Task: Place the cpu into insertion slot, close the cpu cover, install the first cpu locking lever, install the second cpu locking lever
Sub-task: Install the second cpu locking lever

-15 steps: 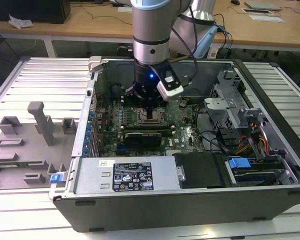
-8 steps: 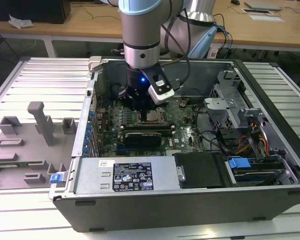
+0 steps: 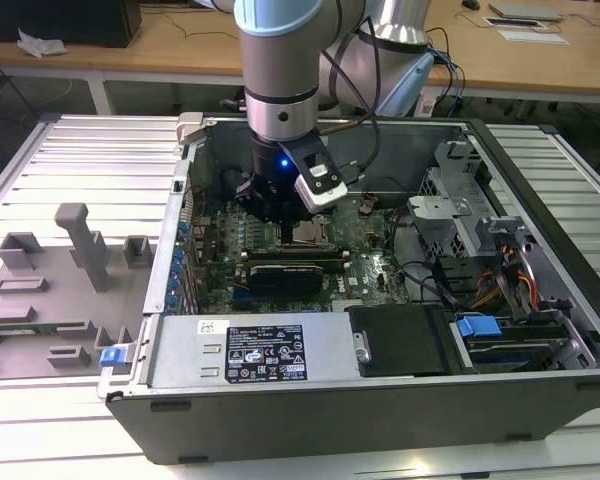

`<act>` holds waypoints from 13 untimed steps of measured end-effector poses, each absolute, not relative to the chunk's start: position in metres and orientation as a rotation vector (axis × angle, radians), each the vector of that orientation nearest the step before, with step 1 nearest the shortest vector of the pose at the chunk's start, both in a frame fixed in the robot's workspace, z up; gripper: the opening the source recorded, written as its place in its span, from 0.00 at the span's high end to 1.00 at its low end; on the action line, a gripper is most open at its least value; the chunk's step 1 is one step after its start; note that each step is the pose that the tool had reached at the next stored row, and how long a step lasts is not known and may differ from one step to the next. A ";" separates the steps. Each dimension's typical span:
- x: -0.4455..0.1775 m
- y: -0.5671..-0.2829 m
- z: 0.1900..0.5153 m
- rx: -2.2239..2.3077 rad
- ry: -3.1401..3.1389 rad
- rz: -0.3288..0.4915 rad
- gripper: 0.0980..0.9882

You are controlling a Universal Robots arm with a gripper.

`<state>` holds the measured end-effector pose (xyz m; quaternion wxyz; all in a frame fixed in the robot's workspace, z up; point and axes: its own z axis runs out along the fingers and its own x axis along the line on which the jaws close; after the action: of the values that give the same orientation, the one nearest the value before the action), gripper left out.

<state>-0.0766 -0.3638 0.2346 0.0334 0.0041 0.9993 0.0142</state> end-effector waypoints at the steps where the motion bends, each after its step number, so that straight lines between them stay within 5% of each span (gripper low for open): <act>1: -0.077 -0.365 0.235 0.013 3.074 0.065 0.99; 13: -0.077 -0.397 0.230 0.022 3.058 0.327 0.99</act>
<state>-0.0770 -0.3970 0.2304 0.0330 0.0071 0.9938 0.1063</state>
